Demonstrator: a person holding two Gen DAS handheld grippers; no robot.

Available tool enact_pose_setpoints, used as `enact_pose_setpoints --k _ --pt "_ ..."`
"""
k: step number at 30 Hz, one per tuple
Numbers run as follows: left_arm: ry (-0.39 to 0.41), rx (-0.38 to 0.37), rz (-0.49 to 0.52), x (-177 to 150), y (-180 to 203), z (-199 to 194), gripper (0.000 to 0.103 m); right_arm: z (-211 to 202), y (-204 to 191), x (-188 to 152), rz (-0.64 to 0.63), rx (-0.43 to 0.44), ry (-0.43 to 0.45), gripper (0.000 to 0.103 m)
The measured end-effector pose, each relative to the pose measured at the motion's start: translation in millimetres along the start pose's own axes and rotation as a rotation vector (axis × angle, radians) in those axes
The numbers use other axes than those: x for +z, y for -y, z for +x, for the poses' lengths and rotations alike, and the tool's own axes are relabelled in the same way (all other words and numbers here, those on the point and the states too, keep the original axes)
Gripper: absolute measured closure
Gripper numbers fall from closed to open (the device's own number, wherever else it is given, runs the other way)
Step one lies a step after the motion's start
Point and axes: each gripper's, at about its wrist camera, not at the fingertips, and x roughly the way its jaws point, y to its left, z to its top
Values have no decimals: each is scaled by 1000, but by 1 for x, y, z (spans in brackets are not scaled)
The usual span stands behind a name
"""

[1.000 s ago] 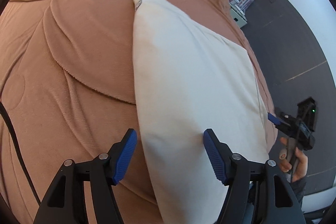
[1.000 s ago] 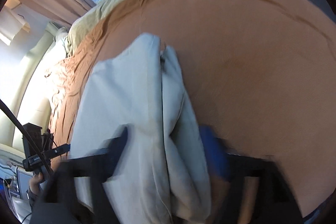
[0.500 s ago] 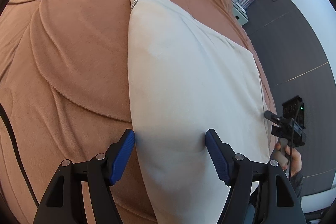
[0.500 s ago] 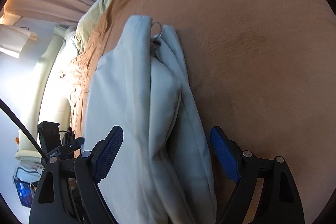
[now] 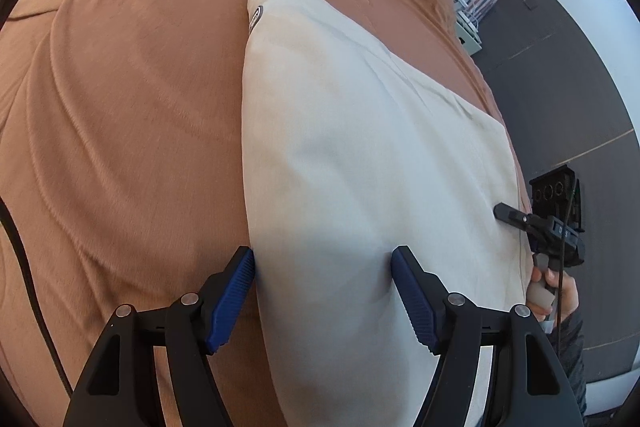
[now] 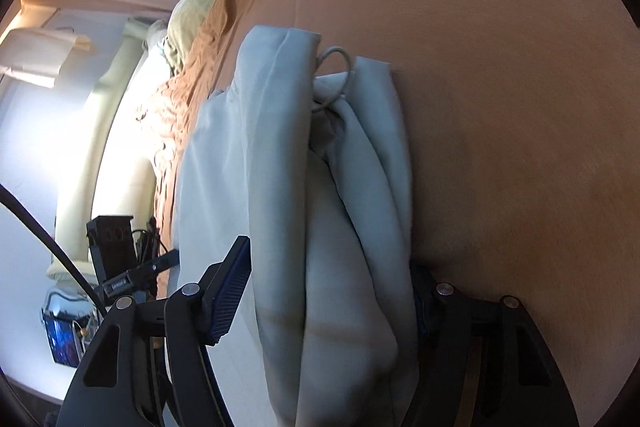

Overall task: Fold large clothes
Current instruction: 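Lift the bundle with both tools and fold it over once more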

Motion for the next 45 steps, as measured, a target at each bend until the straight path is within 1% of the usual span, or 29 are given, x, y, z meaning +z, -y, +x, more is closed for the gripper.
enact_pose_setpoints --k 1,2,3,4,6,8,9,11,12,14,17,24,29,31,34,36,40,45 --pt "3 4 -5 1 0 1 32 3 -1 2 -12 -4 0 39" --pt "6 8 -9 2 0 2 32 3 -2 2 -21 -7 4 42" --pt "9 12 -11 2 1 3 32 4 -3 2 -30 -17 8 49" --pt "15 17 -13 -1 1 1 32 4 -5 1 -34 -27 13 53" --pt "28 28 -11 -2 4 -1 37 2 -9 -3 -47 -45 22 66" --pt "43 45 -3 -6 7 -7 48 -2 -19 -10 -69 -50 40 78" --pt "51 50 2 -8 8 -10 52 -5 -23 -12 -77 -54 49 82" --pt "61 59 3 -11 8 -17 67 -11 -35 -19 -99 -66 71 85" --pt "63 61 6 -11 10 -20 70 -14 -40 -22 -109 -71 80 87" --pt "76 71 25 -15 17 -29 79 -18 -53 -31 -132 -79 104 89" --pt "104 66 57 -17 30 -43 85 -24 -70 -42 -149 -82 137 90" --pt "162 27 113 -31 63 -84 89 -55 -92 -76 -182 -73 210 91" --pt "198 -27 156 -49 95 -112 89 -88 -105 -105 -204 -80 263 91" --pt "203 -46 171 -51 112 -114 89 -104 -109 -118 -210 -89 292 91" --pt "211 -72 206 -64 142 -117 89 -127 -116 -135 -216 -109 335 91" --pt "217 -104 224 -71 164 -116 89 -141 -120 -143 -217 -122 359 91" --pt "215 -156 245 -80 209 -106 89 -183 -122 -164 -218 -177 414 91" --pt "200 -211 292 -90 271 -91 89 -229 -130 -180 -216 -241 466 91"
